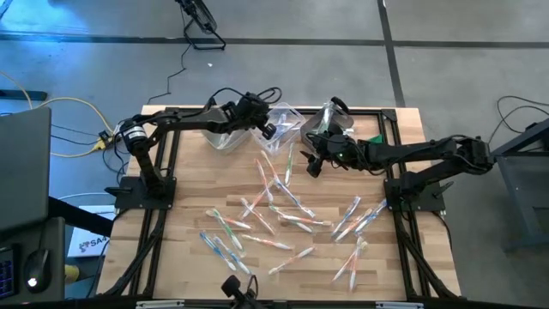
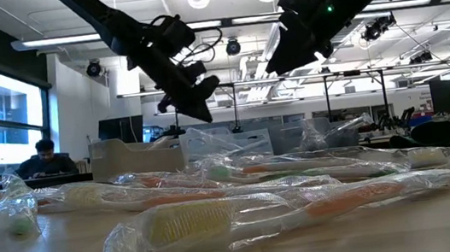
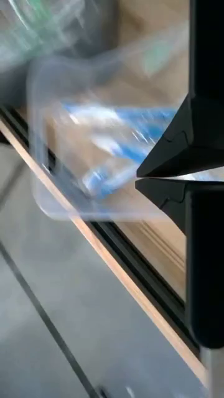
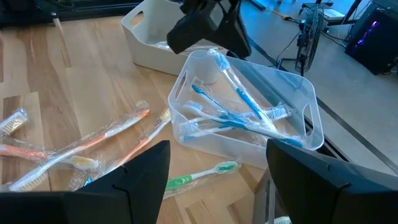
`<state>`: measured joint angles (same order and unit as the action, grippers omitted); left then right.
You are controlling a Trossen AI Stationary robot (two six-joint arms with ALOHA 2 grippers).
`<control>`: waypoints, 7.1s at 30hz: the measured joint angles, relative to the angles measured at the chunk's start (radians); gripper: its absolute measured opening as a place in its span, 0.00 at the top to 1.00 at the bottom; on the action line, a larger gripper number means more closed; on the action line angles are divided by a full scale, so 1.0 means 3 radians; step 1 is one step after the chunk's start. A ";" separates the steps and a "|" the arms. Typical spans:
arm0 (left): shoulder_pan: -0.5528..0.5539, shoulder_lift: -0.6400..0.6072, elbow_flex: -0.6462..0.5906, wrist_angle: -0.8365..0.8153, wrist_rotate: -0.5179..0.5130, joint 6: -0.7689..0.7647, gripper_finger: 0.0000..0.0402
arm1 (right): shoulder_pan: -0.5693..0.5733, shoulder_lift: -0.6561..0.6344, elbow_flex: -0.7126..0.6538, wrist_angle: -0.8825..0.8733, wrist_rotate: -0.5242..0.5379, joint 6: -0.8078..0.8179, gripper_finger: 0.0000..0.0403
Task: Pick & Place Toothbrushes
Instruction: Adjust the transparent bin, then put the orange toothbrush into the white bin
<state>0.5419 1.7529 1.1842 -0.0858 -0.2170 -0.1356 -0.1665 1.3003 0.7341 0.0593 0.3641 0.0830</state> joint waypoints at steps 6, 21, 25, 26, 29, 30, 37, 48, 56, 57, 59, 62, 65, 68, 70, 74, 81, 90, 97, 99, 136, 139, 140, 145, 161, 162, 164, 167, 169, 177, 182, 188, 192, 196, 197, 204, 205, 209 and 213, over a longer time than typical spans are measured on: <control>0.0004 -0.0001 0.0063 -0.0334 -0.0268 0.0001 1.00 | 0.0000 0.0000 0.0000 0.0001 0.0000 -0.0001 0.36; 0.0003 0.0015 0.0068 -0.0734 -0.0346 -0.0230 1.00 | 0.0000 -0.0001 0.0000 0.0003 -0.0001 0.0008 0.36; 0.0005 0.0015 0.0068 -0.0763 -0.0095 -0.0251 1.00 | 0.0000 -0.0001 0.0000 0.0003 -0.0002 0.0008 0.36; 0.0005 0.0015 0.0068 -0.0754 0.0025 -0.0243 1.00 | 0.0000 -0.0001 0.0000 0.0003 -0.0002 0.0008 0.36; 0.0001 0.0016 0.0068 -0.0621 0.0473 -0.0160 1.00 | 0.0000 -0.0001 0.0000 0.0003 -0.0002 0.0009 0.36; 0.0000 0.0017 0.0068 -0.0563 0.0541 -0.0149 1.00 | 0.0000 -0.0001 0.0000 0.0003 -0.0002 0.0009 0.36; 0.0004 0.0017 0.0068 -0.0446 0.0274 -0.0139 1.00 | 0.0000 -0.0001 0.0000 0.0003 -0.0001 0.0008 0.36; 0.0004 -0.0095 0.0352 -0.0789 0.0620 0.0360 1.00 | 0.0000 -0.0001 0.0000 -0.0130 -0.0174 -0.0023 0.36; 0.0003 -0.0326 0.0487 -0.1183 0.1315 0.0706 1.00 | 0.0000 -0.0001 0.0000 -0.0733 -0.0200 0.0056 0.43; 0.0000 -0.0335 0.0487 -0.1215 0.1408 0.0716 1.00 | 0.0000 -0.0001 0.0000 -0.0762 -0.0210 0.0089 0.45; -0.0034 -0.0335 0.0485 -0.1309 0.1519 0.0707 1.00 | 0.0000 -0.0001 0.0000 -0.0783 -0.0246 0.0144 0.49; -0.0158 -0.0336 0.0398 -0.1247 0.1526 0.0689 1.00 | 0.0000 -0.0001 0.0000 -0.0760 -0.0277 0.0155 0.55; -0.0342 -0.0336 0.0292 -0.1120 0.1396 0.0613 1.00 | 0.0000 -0.0003 0.0000 -0.0759 -0.0277 0.0152 0.61; -0.0522 -0.0336 0.0232 -0.0952 0.1089 0.0513 1.00 | 0.0000 -0.0003 0.0000 -0.0758 -0.0278 0.0150 0.65; -0.0620 -0.0336 0.0204 -0.0863 0.0952 0.0419 1.00 | 0.0000 -0.0003 0.0000 -0.0759 -0.0278 0.0150 0.68; -0.0800 -0.0336 0.0094 -0.0684 0.0666 0.0280 1.00 | 0.0000 -0.0003 0.0000 -0.0759 -0.0287 0.0156 0.74; -0.0940 -0.0336 -0.0301 -0.0110 0.0402 -0.0014 1.00 | 0.0000 -0.0003 0.0000 -0.0759 -0.0354 0.0149 0.80; -0.0942 -0.0336 -0.0446 0.0159 0.0386 0.0001 1.00 | 0.0000 -0.0003 0.0000 -0.0759 -0.0352 0.0169 0.81; -0.0935 -0.0336 -0.0590 0.0247 0.0225 0.0180 1.00 | 0.0000 -0.0003 0.0000 -0.0764 -0.0368 0.0431 0.85; -0.0935 -0.0336 -0.0737 0.0426 0.0225 0.0181 1.00 | 0.0000 -0.0003 0.0000 -0.0764 -0.0374 0.0465 0.87; -0.0935 -0.1753 -0.1991 0.1077 0.0304 0.0338 1.00 | -0.0328 0.1414 0.0001 0.1004 -0.0372 0.0671 1.00; -0.0935 -0.1753 -0.1991 0.1076 0.0302 0.0338 1.00 | -0.0350 0.1414 0.0001 0.1095 -0.0485 0.0672 1.00; -0.0935 -0.1753 -0.1991 0.1076 0.0294 0.0338 1.00 | -0.0357 0.1414 0.0001 0.1118 -0.0529 0.0673 1.00; -0.0935 -0.1753 -0.1991 0.1075 0.0233 0.0340 1.00 | -0.0390 0.1414 0.0001 0.1200 -0.0549 0.0672 1.00; -0.0935 -0.1782 -0.1991 0.1071 0.0227 0.0348 1.00 | -0.0319 0.0593 0.0001 0.0270 -0.0651 0.0649 1.00; -0.0935 -0.1782 -0.1991 0.1065 0.0237 0.0348 1.00 | -0.0318 0.0482 0.0001 0.0149 -0.0720 0.0627 1.00; -0.0933 -0.1782 -0.1991 0.1036 0.0332 0.0348 1.00 | -0.0317 0.0296 0.0001 -0.0035 -0.0858 0.0589 1.00; -0.0935 -0.1783 -0.1991 0.1022 0.0536 0.0348 1.00 | -0.0311 0.0079 0.0001 -0.0296 -0.1095 0.0583 1.00; -0.0935 -0.1782 -0.1991 0.1000 0.0664 0.0348 1.00 | -0.0308 -0.0043 0.0001 -0.0416 -0.1220 0.0582 1.00; -0.0935 -0.1782 -0.1991 0.0868 0.0870 0.0366 1.00 | -0.0289 -0.0244 0.0000 -0.0890 -0.1325 0.0383 1.00; -0.0935 -0.1782 -0.1991 0.0871 0.0873 0.0374 1.00 | -0.0275 -0.0310 0.0000 -0.1052 -0.1323 0.0358 1.00; -0.0935 -0.1782 -0.1990 0.0850 0.0876 0.0377 1.00 | -0.0276 -0.0379 0.0000 -0.1062 -0.1401 -0.0017 1.00; -0.0935 -0.1782 -0.1989 0.0839 0.0876 0.0610 1.00 | -0.0301 -0.0463 0.0000 -0.1101 -0.1423 -0.0044 1.00; -0.0935 -0.1781 -0.1959 0.0894 0.0874 0.0732 1.00 | -0.0299 -0.0603 0.0000 -0.1200 -0.1428 -0.0087 1.00; -0.0935 -0.1781 -0.1926 0.0860 0.0875 0.0780 1.00 | -0.0295 -0.0651 0.0000 -0.1212 -0.1464 -0.0093 1.00; -0.0935 -0.1753 -0.1714 0.0556 0.0818 0.1155 1.00 | -0.0295 -0.1016 0.0000 -0.1242 -0.1596 -0.0122 1.00; -0.0935 -0.1750 -0.1706 0.0557 0.0797 0.1218 1.00 | -0.0295 -0.1066 0.0000 -0.1246 -0.1594 -0.0122 1.00; -0.0935 -0.1740 -0.1705 0.0537 0.0768 0.1319 1.00 | -0.0295 -0.1258 0.0000 -0.1374 -0.1585 -0.0158 1.00; -0.0935 -0.1740 -0.1705 0.0545 0.0672 0.1348 1.00 | -0.0295 -0.1509 -0.0128 -0.1312 -0.1572 -0.0163 1.00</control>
<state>0.2615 1.2308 0.6727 0.0778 -0.0154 0.2689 -0.2550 0.8476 0.6958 -0.3343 -0.1074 0.0342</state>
